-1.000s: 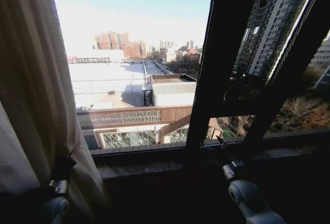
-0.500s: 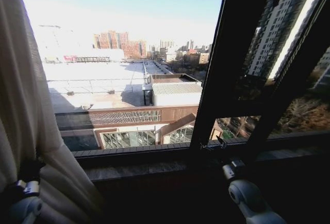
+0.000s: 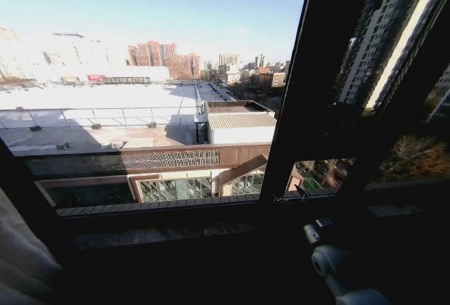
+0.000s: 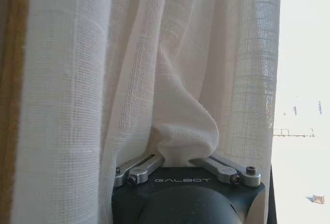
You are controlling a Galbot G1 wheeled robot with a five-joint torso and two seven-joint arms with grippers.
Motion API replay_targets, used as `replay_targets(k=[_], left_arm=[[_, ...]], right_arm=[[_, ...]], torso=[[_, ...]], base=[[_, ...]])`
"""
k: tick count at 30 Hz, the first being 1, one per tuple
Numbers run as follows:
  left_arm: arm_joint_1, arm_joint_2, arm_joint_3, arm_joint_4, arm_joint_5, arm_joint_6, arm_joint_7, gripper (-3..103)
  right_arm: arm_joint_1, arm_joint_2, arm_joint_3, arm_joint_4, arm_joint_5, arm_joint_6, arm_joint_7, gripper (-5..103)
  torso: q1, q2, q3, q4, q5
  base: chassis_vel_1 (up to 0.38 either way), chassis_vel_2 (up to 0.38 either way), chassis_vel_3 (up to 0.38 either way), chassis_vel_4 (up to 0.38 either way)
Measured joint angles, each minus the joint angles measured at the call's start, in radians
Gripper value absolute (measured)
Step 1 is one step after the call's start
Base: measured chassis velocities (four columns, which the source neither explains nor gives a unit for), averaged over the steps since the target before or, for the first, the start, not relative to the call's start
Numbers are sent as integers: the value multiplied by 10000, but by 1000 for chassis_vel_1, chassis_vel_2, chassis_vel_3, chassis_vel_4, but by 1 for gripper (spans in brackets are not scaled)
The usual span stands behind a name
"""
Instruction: Open the curtains by pulling them apart, changing their state from closed to fully open.
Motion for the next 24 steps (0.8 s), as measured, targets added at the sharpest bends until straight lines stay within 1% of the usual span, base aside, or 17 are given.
replay_targets(k=[2, 7, 8, 9, 10, 11, 14, 15, 16, 17, 20, 21, 22, 23, 24], left_arm=[[14, -160, 52, -188, 87, 24, 0, 0], [46, -276, 82, -343, 168, 41, -8, 0], [90, -297, 82, -430, 174, 96, -21, 0], [179, -338, 76, -603, 175, 257, -30, -2], [241, -377, 63, -726, 173, 359, -28, 3], [241, -377, 63, -726, 173, 359, -28, 3], [381, -589, 8, -1114, 342, 512, -64, 19], [441, -702, -17, -1277, 461, 520, -84, 19], [501, -828, -56, -1451, 597, 521, -102, 25], [501, -828, -56, -1451, 597, 521, -102, 25], [705, -1380, -189, -2113, 1080, 501, -216, 41], [769, -1590, -212, -2335, 1246, 496, -263, 41], [846, -1869, -216, -2641, 1475, 473, -316, 46], [846, -1869, -216, -2641, 1475, 473, -316, 46], [906, -2104, -206, -2881, 1669, 431, -377, 52]], right_arm=[[0, 0, 0, 0, 0, 0, 0, 100], [0, 0, 0, 0, 0, 0, 0, 100], [0, 0, 0, 0, 0, 0, 0, 100], [0, 0, 0, 0, 0, 0, 0, 100], [0, 0, 0, 0, 0, 0, 0, 100], [0, 0, 0, 0, 0, 0, 0, 100], [0, 0, 1, 0, 0, 0, 0, 100], [0, 0, 0, 0, 0, 0, 0, 100], [0, 0, 1, 0, 0, 0, 0, 100], [0, 0, 1, 0, 0, 0, 0, 100], [0, 0, 0, 0, 0, 0, 0, 100], [0, 0, 1, 0, 0, 0, 1, 100], [0, 0, 0, 0, 0, 0, 0, 100], [0, 0, 0, 0, 0, 0, 0, 100], [0, 0, 1, 0, 0, 0, 0, 100]], torso=[[0, 0, 0, 0, -1], [1, -1, 0, 1, -2], [1, -1, 0, 1, 0], [0, 0, 0, 1, 1], [0, 0, 0, 1, 1], [0, 0, 0, 1, 1], [0, 0, 0, 1, 2], [0, 0, 0, 1, 2], [1, -1, 0, 1, 2], [1, -1, 0, 1, 2], [0, -1, 0, 3, 2], [0, -1, -1, 2, 3], [0, 0, -1, 2, 3], [0, 0, -1, 2, 3], [0, 0, 0, 2, 3]], base=[[0, 0, 0, 0], [0, 0, 0, 0], [0, 0, 0, 0], [0, 0, 0, 0], [0, 0, 0, 0], [0, 0, 0, 0], [0, 0, 0, 0], [0, 0, 0, 0], [0, 0, 0, 0], [0, 0, 0, 0], [0, 0, 0, 0], [0, 0, 0, 0], [0, 0, 0, 0], [0, 0, 0, 0], [0, 0, 0, 0]])
